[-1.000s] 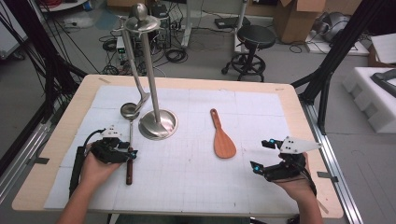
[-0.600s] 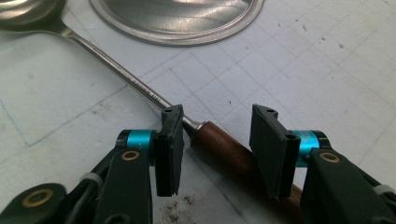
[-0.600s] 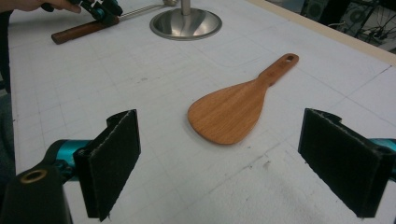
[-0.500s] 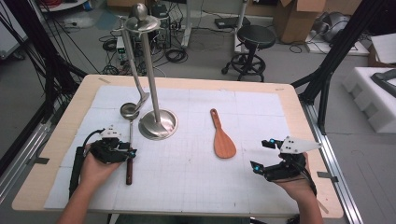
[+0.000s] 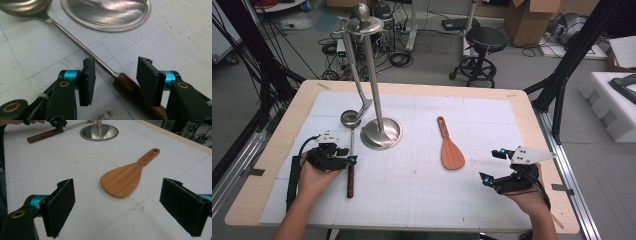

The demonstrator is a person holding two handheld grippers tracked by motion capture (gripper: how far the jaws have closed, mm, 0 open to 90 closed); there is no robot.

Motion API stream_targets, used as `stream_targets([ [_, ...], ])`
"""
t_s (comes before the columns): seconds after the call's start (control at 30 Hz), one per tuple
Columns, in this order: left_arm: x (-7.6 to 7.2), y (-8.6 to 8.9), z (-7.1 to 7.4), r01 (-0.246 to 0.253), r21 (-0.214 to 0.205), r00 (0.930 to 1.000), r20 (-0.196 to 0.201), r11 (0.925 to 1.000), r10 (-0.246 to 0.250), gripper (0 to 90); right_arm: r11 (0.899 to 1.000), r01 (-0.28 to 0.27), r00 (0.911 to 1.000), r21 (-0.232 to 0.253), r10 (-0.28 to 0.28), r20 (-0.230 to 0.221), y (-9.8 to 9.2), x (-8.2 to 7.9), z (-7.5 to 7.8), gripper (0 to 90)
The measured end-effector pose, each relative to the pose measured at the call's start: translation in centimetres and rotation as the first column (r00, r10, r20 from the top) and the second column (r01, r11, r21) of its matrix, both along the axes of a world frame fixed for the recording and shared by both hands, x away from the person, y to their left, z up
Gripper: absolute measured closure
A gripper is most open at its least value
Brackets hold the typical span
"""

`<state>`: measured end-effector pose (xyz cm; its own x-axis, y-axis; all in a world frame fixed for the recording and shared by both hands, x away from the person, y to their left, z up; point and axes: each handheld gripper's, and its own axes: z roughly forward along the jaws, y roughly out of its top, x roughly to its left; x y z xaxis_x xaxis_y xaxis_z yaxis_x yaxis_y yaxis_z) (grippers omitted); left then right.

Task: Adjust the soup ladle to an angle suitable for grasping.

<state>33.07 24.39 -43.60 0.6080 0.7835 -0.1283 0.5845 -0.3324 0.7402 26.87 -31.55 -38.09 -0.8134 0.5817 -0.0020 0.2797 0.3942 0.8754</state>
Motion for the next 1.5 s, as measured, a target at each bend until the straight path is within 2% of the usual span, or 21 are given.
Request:
stream_targets([
  [0.13, 0.4, 0.0, -0.1, -0.035, 0.021, 0.9994, -0.002, 0.9992, 0.035, 51.8, 1.000, -0.001, 1.0000, 0.001, 0.001, -0.001, 0.1, 0.0, 0.0, 11.8],
  [0.17, 0.5, 0.0, -0.1, -0.043, 0.014, 0.9990, -0.008, 0.9990, 0.043, 51.7, 1.000, 0.000, 1.0000, 0.002, 0.000, -0.002, 0.2, 0.0, 0.0, 11.8],
  [0.27, 0.8, -0.1, -0.2, -0.098, 0.017, 0.9951, -0.013, 0.9951, 0.098, 55.9, 1.000, -0.001, 1.0000, 0.001, 0.001, -0.005, 0.3, 0.1, 0.0, 11.8],
  [0.37, 1.4, -0.7, -0.4, -0.113, 0.060, 0.9927, -0.037, 0.9918, 0.115, 61.0, 1.000, -0.002, 1.0000, -0.003, 0.002, -0.006, 0.4, 0.1, -0.1, 11.8],
  [0.5, 1.8, -1.6, -0.2, -0.154, 0.101, 0.9859, -0.049, 0.9828, 0.160, 65.5, 1.000, -0.002, 1.0000, 0.000, 0.002, -0.003, 0.3, 0.2, -0.1, 11.8],
  [0.67, 1.8, -1.8, 0.0, -0.220, 0.080, 0.9710, -0.077, 0.9721, 0.226, 69.7, 1.000, 0.002, 1.0000, 0.001, -0.002, -0.010, 0.2, 0.1, -0.1, 11.8],
  [0.73, 1.6, -1.8, 0.3, -0.226, 0.069, 0.9711, -0.063, 0.9718, 0.230, 73.6, 1.000, 0.000, 1.0000, 0.003, 0.000, -0.006, 0.1, 0.0, -0.1, 11.8],
  [0.8, 1.5, -1.8, 0.5, -0.224, 0.090, 0.9716, -0.057, 0.9704, 0.230, 78.4, 1.000, 0.003, 1.0000, 0.000, -0.003, -0.007, 0.0, 0.0, -0.1, 11.8],
  [1.03, 1.4, -1.9, 0.5, -0.224, 0.099, 0.9715, -0.057, 0.9696, 0.230, 78.6, 1.000, 0.004, 0.9999, 0.002, -0.004, -0.010, 0.1, -0.1, -0.1, 11.8],
  [1.3, 0.5, -1.9, 0.8, -0.200, 0.166, 0.9767, -0.046, 0.9657, 0.210, 79.1, 1.000, 0.002, 1.0000, 0.001, -0.002, -0.007, 0.0, -0.1, -0.1, 11.8],
  [1.5, -0.6, -1.0, 0.6, -0.204, 0.135, 0.9766, -0.042, 0.9697, 0.211, 79.6, 1.000, 0.004, 1.0000, 0.002, -0.004, -0.004, -0.1, -0.2, 0.0, 11.8],
])
